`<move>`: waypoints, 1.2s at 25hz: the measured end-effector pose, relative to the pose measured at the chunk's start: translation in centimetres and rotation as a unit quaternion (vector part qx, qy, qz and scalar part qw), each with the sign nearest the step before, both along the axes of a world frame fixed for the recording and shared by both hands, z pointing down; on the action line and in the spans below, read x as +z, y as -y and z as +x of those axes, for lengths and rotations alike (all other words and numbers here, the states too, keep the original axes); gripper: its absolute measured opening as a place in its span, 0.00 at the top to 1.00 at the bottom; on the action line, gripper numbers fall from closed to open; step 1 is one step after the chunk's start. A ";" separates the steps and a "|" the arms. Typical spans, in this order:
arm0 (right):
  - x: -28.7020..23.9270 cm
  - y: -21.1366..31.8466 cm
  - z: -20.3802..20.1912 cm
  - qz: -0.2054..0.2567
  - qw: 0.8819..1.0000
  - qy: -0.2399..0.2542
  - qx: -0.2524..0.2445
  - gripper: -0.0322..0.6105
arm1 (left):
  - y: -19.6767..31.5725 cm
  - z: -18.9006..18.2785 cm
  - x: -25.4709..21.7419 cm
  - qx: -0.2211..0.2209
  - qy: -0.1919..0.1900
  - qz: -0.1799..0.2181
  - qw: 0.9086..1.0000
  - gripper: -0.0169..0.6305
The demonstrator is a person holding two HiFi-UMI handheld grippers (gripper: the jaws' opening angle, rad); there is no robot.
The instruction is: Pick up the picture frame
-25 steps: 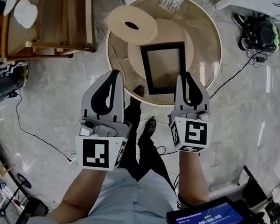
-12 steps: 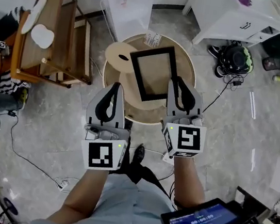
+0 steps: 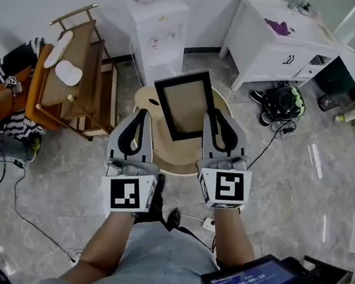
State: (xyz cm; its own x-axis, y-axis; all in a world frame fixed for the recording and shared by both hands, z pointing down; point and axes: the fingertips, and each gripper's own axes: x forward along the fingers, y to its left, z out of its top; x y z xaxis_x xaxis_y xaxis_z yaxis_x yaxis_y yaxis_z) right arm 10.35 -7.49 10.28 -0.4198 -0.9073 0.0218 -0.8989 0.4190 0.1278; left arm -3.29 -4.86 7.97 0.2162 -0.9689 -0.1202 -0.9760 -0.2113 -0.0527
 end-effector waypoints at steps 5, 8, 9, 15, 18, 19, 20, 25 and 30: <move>-2.7 -2.8 0.6 0.028 1.000 0.002 0.003 0.83 | -2.2 1.1 -2.9 0.005 0.007 0.029 1.000 0.96; -3.5 -3.8 0.6 0.040 0.999 -0.002 -0.001 0.83 | -2.9 1.4 -3.7 0.006 0.013 0.038 0.999 0.96; -3.7 -4.1 0.8 0.044 0.999 -0.001 -0.001 0.83 | -3.2 1.6 -3.9 0.007 0.012 0.042 0.999 0.96; -4.3 -5.6 1.3 0.053 0.999 0.000 0.005 0.83 | -4.5 1.7 -5.1 0.003 0.009 0.056 0.998 0.96; -4.4 -6.1 1.3 0.055 0.998 0.000 0.003 0.83 | -4.9 1.6 -5.4 -0.002 0.011 0.059 0.998 0.96; -4.5 -6.2 1.3 0.056 0.998 0.000 0.003 0.83 | -5.1 1.6 -5.5 -0.003 0.012 0.061 0.998 0.96; -4.5 -6.3 1.3 0.057 0.998 -0.001 0.003 0.83 | -5.2 1.7 -5.6 -0.003 0.012 0.062 0.998 0.96; -4.3 -6.9 0.7 0.060 0.998 -0.001 0.001 0.83 | -5.8 1.3 -5.6 -0.004 0.010 0.066 0.998 0.96; -4.4 -7.0 0.3 0.061 0.998 -0.004 -0.006 0.83 | -6.0 1.0 -5.7 -0.006 0.010 0.064 0.998 0.96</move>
